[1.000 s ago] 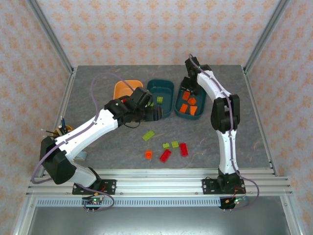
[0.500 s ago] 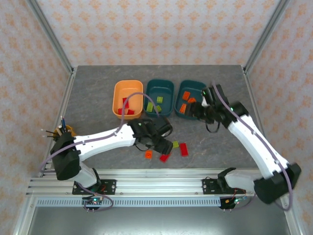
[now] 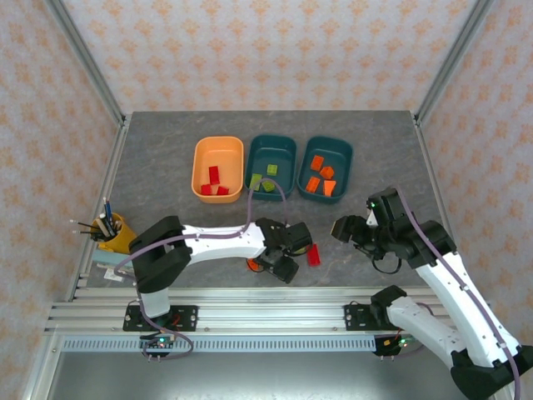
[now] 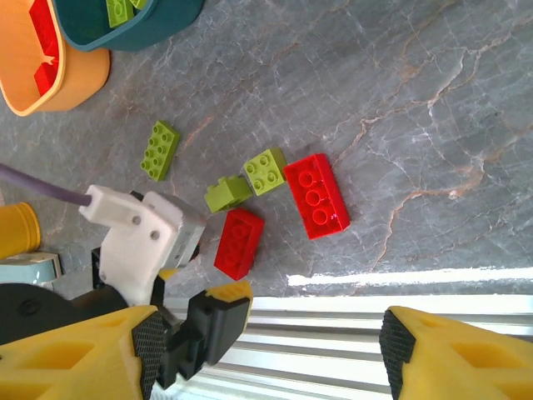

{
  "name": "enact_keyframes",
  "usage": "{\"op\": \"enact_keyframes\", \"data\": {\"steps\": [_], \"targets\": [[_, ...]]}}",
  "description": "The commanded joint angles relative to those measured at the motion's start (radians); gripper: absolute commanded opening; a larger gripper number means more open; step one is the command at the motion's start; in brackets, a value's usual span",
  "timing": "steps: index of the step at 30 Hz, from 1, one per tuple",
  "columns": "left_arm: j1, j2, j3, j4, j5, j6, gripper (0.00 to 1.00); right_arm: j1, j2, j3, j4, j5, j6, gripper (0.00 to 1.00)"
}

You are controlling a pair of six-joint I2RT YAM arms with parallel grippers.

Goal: Sort the legos into containers by color

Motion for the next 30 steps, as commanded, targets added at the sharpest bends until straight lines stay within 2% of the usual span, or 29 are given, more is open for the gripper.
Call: {"op": "enact_keyframes", "data": {"steps": [1,8,11,18,21,24,30], "targets": [[-0.005,0.035,0.043,0.024,-0.038,-0.010,0.70,0.006,-0.003,-0.010,-0.025,0.004,0.023,0.70],[-0.006,0.080,0.056,0.041,-0.050,-0.010,0.43,0.006,-0.003,-0.016,-0.009,0.010,0.031,0.70],[-0.005,0.076,0.054,0.036,-0.075,-0.011,0.35,0.006,0.000,-0.015,-0.002,0.010,0.031,0.69],[0.017,-0.046,0.088,-0.055,-0.146,-0.051,0.32,0.006,0.015,0.016,0.034,-0.011,-0.001,0.69],[0.078,-0.140,0.112,-0.106,-0.150,-0.071,0.31,0.006,0.039,0.058,0.094,-0.054,-0.021,0.69],[0.176,-0.224,0.140,-0.152,-0.140,-0.079,0.31,0.006,0.079,0.101,0.175,-0.100,-0.035,0.69],[0.455,-0.273,0.195,-0.188,-0.072,-0.029,0.31,0.056,0.248,0.198,0.349,-0.139,-0.027,0.68]]}}
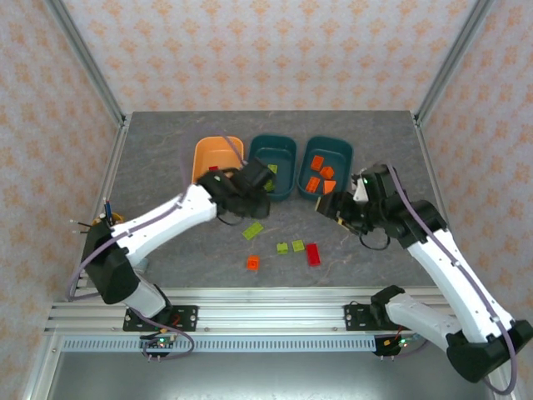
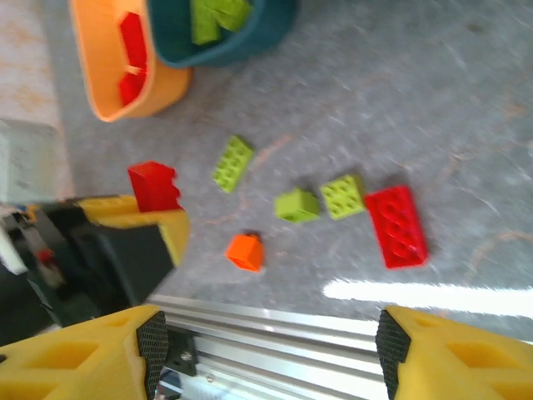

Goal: Sort the legos into containers by color

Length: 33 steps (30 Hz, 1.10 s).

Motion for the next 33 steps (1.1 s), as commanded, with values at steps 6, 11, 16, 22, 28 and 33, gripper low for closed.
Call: {"op": "enact_keyframes", "data": {"steps": [6,11,16,22,28,33], "targets": [[0.317,0.162,0.139,-0.075,0.053,0.104,0.31,0.130,0.296,0.196,0.311,-0.004,0.017,0.69],[0.405,0.360,0.289,-0.074,0.063,0.126,0.31,0.154,0.451,0.295,0.390,0.019,0.054,0.69],[0.437,0.561,0.419,-0.088,0.069,0.132,0.31,0.155,0.525,0.356,0.377,0.028,0.039,0.69],[0.444,0.686,0.523,-0.125,0.054,0.139,0.32,0.155,0.547,0.336,0.352,0.019,0.034,0.69],[0.447,0.708,0.519,-0.129,0.057,0.129,0.43,0.154,0.565,0.325,0.246,0.061,-0.015,0.69],[0.447,0.670,0.515,-0.134,0.047,0.128,0.57,0.162,0.568,0.318,0.118,0.112,-0.108,0.67]]}}
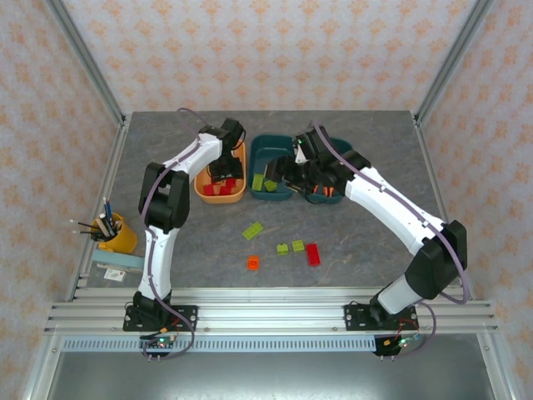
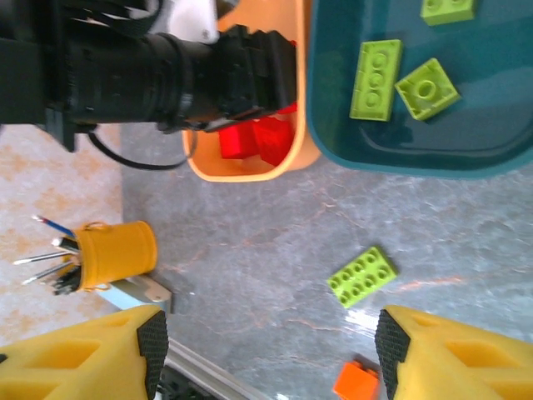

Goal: Sort the legos into containers by color

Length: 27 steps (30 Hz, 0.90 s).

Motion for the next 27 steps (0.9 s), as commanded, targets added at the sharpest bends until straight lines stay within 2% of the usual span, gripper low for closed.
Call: {"op": "enact_keyframes", "data": {"steps": [1,8,10,15,22,24,27], "targets": [[0.007,-0.049,0.027,-0.040,-0.019,0.002,0.59,0.020,0.006,-0.005,-0.127,0.069,-0.103,0.67],[0.006,-0.209,-0.010,-0.053,-0.058,-0.019,0.73,0.168,0.096,0.028,-0.224,0.218,-0.252,0.67],[0.006,-0.289,-0.059,-0.044,-0.070,-0.033,0.76,0.219,0.155,0.060,-0.246,0.269,-0.273,0.67],[0.007,-0.531,-0.254,-0.009,-0.097,-0.075,0.78,0.323,0.279,0.102,-0.224,0.305,-0.344,0.71],[0.007,-0.875,-0.585,0.012,-0.076,-0.159,0.78,0.335,0.448,0.202,-0.250,0.335,-0.441,0.81],[0.006,-0.955,-0.652,-0.002,-0.086,-0.177,0.78,0.334,0.478,0.233,-0.257,0.328,-0.441,0.81],[0.006,-1.063,-0.724,-0.029,-0.108,-0.209,0.78,0.332,0.519,0.289,-0.295,0.342,-0.388,0.73]]}}
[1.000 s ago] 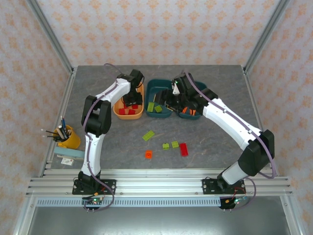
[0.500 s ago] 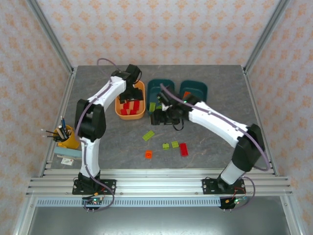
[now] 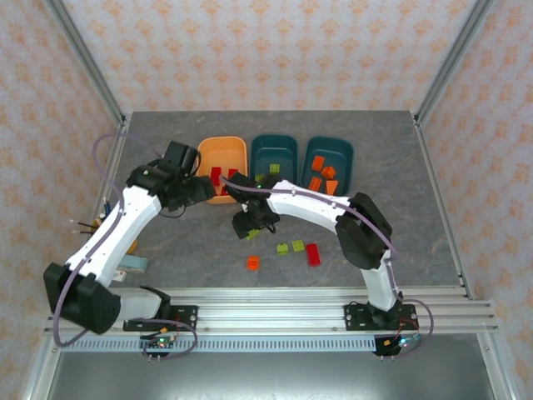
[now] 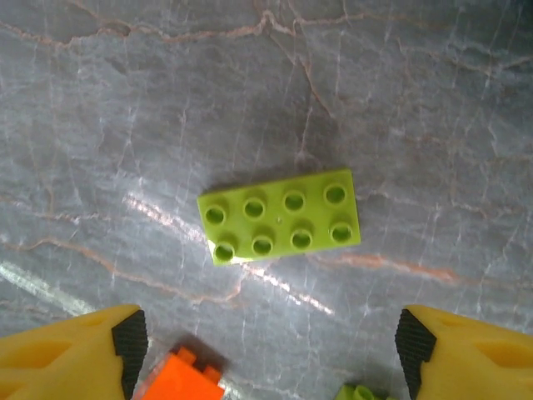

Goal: Sort the legos into containers by color

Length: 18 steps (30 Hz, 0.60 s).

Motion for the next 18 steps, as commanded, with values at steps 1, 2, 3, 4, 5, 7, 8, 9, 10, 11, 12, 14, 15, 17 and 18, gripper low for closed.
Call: {"op": "enact_keyframes", "data": {"steps": [1,2,3,4,5,7,8,9,10,11,12,14,15,17,18], "targets": [[0.006,-0.108,-0.060,-0.037,-0.051,-0.064,0.78,-0.003,0.035,0.079,-0.076,0.051,0.058,0.71],[0.006,-0.129,-0.072,-0.040,-0.055,-0.074,0.78,-0.006,0.042,0.087,-0.082,0.051,0.109,0.69],[0.006,-0.151,-0.084,-0.042,-0.058,-0.085,0.78,-0.009,0.049,0.094,-0.085,0.041,0.176,0.66],[0.006,-0.170,-0.090,-0.044,-0.059,-0.097,0.78,-0.012,0.057,0.102,-0.095,0.041,0.250,0.64],[0.006,-0.180,-0.093,-0.044,-0.060,-0.104,0.78,-0.014,0.063,0.112,-0.110,0.050,0.314,0.63],[0.006,-0.204,-0.093,-0.046,-0.063,-0.118,0.78,-0.016,0.077,0.137,-0.135,0.042,0.442,0.62],[0.006,-0.216,-0.091,-0.046,-0.065,-0.121,0.78,-0.016,0.083,0.147,-0.149,0.042,0.496,0.62],[0.005,-0.229,-0.092,-0.044,-0.066,-0.122,0.78,-0.017,0.087,0.154,-0.148,0.029,0.539,0.62],[0.005,-0.245,-0.094,-0.039,-0.064,-0.121,0.78,-0.016,0.092,0.156,-0.142,0.014,0.585,0.62],[0.005,-0.257,-0.098,-0.030,-0.059,-0.115,0.78,-0.016,0.094,0.156,-0.138,0.012,0.622,0.62],[0.005,-0.277,-0.103,-0.017,-0.047,-0.107,0.78,-0.016,0.096,0.150,-0.129,0.010,0.660,0.62],[0.005,-0.313,-0.114,-0.002,-0.031,-0.094,0.78,-0.017,0.103,0.148,-0.118,0.002,0.734,0.62],[0.005,-0.332,-0.115,-0.005,-0.029,-0.088,0.78,-0.017,0.113,0.151,-0.124,-0.001,0.777,0.62],[0.005,-0.359,-0.107,-0.025,-0.033,-0.076,0.78,-0.017,0.127,0.150,-0.126,-0.022,0.848,0.61],[0.005,-0.369,-0.101,-0.040,-0.033,-0.069,0.78,-0.016,0.129,0.142,-0.119,-0.027,0.886,0.61]]}}
